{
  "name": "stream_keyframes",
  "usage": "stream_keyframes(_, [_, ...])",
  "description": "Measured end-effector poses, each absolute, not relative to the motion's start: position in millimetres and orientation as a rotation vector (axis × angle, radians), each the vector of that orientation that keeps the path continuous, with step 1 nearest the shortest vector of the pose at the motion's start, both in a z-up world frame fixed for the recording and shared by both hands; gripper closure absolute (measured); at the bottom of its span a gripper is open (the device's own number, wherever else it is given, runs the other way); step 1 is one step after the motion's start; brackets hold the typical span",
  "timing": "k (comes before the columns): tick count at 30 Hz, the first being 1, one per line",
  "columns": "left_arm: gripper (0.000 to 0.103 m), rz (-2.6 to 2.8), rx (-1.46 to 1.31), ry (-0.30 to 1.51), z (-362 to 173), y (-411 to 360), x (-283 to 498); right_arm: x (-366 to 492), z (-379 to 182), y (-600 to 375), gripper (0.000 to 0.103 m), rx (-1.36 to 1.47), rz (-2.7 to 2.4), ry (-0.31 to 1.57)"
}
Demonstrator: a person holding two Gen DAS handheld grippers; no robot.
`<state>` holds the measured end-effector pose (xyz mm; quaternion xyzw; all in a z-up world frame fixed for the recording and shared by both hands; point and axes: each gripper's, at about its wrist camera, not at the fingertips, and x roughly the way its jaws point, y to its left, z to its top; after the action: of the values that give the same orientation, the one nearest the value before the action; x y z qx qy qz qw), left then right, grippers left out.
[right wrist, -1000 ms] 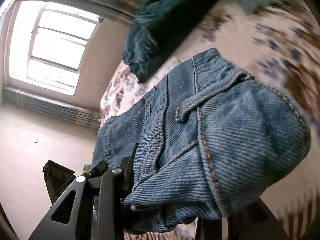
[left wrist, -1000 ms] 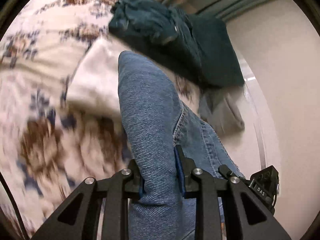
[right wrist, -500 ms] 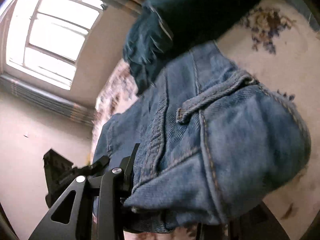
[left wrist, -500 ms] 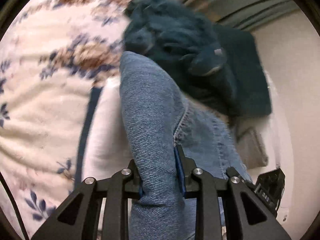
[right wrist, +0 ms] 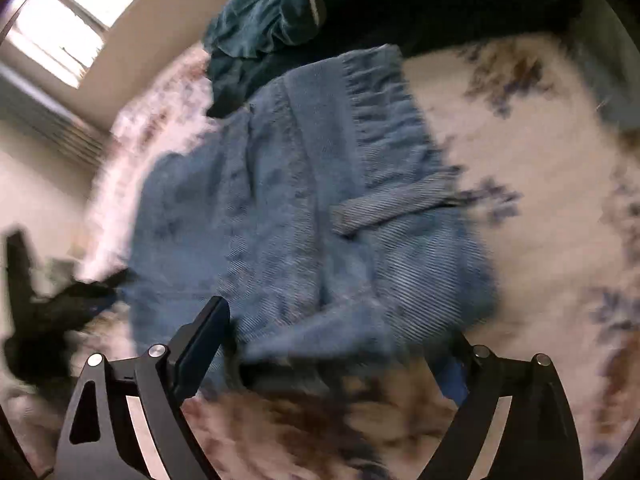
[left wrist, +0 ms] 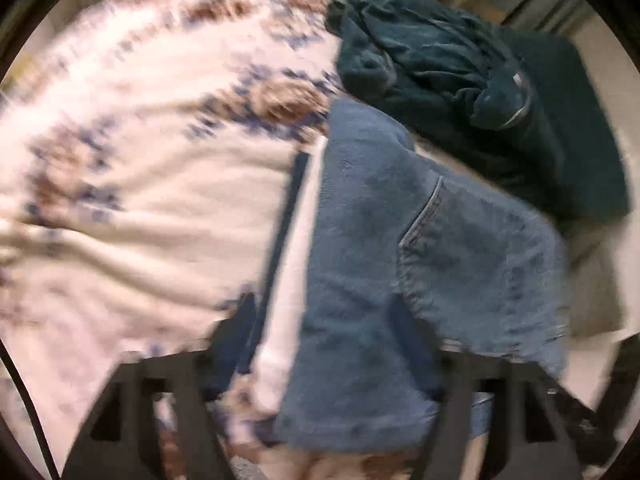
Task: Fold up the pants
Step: 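Lower the folded jeans onto the bedspread and open both tools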
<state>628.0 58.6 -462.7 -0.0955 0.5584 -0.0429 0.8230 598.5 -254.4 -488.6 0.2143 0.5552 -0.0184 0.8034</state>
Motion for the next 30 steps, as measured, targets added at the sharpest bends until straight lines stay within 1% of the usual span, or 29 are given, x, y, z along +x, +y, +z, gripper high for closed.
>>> stream_keyframes(1, [0.012, -0.052, -0.134, 1.161, -452, 52, 617, 595, -482, -252, 0.009, 0.415, -0.066, 1.195])
stream_keyframes(6, [0.012, 0.022, 0.016, 1.126, -426, 32, 584, 577, -446, -247, 0.007, 0.210, -0.238, 1.196])
stream_keyframes(9, [0.011, 0.045, 0.033, 1.117, -415, 30, 576, 567, -420, -249, 0.007, 0.160, -0.279, 1.165])
stream_keyframes(13, [0.011, 0.051, 0.043, 1.104, -389, 26, 557, 549, -370, -246, 0.006, 0.136, -0.292, 1.123])
stream_keyframes(19, [0.011, 0.020, 0.066, 1.047, -326, 22, 507, 496, -285, -228, 0.006, 0.110, -0.291, 1.056])
stream_keyframes(23, [0.011, -0.010, 0.089, 1.024, -285, 18, 468, 458, -239, -215, 0.006, 0.115, -0.279, 1.031])
stream_keyframes(30, [0.011, -0.041, 0.095, 0.956, -208, 21, 390, 372, -134, -187, 0.006, 0.082, -0.251, 0.937])
